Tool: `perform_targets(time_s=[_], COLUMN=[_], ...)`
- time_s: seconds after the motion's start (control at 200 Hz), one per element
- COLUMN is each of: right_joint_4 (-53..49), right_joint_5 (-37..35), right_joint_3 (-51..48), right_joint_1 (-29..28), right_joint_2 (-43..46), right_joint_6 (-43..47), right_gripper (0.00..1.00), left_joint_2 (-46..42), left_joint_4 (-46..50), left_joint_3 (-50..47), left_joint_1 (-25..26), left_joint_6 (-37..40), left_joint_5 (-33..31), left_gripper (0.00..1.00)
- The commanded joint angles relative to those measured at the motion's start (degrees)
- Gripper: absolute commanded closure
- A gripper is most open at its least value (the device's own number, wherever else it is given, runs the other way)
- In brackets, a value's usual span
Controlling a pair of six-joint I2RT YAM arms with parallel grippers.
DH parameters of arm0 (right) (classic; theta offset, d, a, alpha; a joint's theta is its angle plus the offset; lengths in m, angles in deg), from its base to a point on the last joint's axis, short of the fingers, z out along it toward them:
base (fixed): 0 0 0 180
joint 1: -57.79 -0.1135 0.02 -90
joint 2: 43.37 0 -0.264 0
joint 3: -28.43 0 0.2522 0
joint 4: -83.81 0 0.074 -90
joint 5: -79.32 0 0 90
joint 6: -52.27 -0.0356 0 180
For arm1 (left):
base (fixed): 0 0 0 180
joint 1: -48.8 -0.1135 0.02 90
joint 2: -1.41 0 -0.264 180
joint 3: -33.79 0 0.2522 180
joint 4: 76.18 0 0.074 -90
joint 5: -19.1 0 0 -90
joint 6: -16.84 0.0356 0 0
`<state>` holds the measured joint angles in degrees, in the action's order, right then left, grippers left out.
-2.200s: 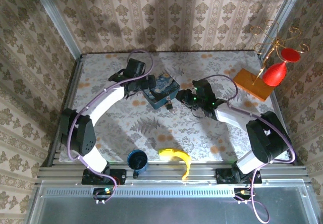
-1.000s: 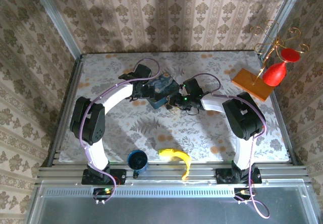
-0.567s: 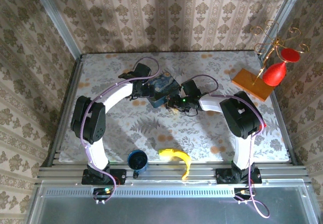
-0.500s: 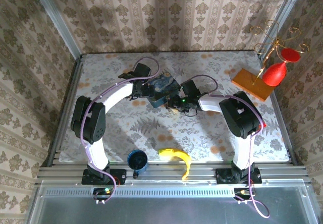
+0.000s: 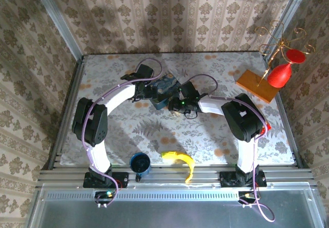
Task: Unlock the padlock with the key
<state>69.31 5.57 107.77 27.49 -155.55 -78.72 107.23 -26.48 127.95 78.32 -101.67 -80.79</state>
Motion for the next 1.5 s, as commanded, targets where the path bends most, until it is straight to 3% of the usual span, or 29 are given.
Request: perform_targets(time_s=[0.0, 0.38, 0.68, 1.496], right_joint_4=[-2.85, -2.38, -0.8, -0.23], right_joint_5=[-3.91, -4.39, -6.07, -4.97], right_joint_3=[2.0, 1.25, -0.54, -3.09], right_joint_1=[-0.46, -0.98, -0.9, 2.0], right_joint_2=[-1.29, -2.28, -1.17, 5.13], right_joint_6=[2.05, 1.51, -0.3, -2.78], right_gripper=[0.64, 0.76, 1.0, 1.0], left_joint_2=[1.85, 1.8, 1.85, 0.71], left_joint_4=[3.17, 3.43, 3.91, 4.13], left_joint_3=[-1.38, -1.39, -1.21, -1.48], left_joint_1=[-0.07, -0.14, -0.34, -1.04], left_joint_6=[-0.07, 0.03, 0.12, 0.31], left_joint_5=[-1.18, -1.71, -2.14, -2.5], left_gripper=[0.0, 0.0, 0.0, 0.0])
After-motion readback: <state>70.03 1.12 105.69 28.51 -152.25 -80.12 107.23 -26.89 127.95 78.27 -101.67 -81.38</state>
